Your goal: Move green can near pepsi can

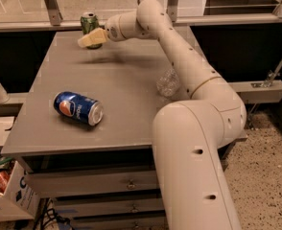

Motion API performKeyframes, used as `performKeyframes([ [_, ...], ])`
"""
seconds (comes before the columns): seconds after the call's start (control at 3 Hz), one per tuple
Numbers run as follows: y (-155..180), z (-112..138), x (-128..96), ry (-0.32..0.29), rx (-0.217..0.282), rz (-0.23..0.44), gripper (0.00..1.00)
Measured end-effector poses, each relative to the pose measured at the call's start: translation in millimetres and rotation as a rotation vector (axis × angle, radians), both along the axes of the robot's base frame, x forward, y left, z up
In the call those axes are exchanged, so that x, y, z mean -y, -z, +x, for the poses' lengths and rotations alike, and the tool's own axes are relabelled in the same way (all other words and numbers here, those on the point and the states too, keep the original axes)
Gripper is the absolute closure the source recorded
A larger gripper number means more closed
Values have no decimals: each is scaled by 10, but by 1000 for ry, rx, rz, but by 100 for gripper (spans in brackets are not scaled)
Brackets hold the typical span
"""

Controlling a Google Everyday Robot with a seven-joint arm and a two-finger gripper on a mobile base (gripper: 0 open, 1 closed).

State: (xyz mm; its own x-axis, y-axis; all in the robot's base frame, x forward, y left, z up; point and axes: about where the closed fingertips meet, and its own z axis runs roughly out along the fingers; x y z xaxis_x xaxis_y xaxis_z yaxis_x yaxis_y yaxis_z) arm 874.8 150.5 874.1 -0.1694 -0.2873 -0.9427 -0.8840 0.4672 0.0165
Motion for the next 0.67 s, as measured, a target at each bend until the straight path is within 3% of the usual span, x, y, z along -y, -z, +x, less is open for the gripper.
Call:
performKeyframes([
  [0.33,-10,122,-107,17,7,-34,0],
  [0.67,-11,234,-203,43,-5,-58,19],
])
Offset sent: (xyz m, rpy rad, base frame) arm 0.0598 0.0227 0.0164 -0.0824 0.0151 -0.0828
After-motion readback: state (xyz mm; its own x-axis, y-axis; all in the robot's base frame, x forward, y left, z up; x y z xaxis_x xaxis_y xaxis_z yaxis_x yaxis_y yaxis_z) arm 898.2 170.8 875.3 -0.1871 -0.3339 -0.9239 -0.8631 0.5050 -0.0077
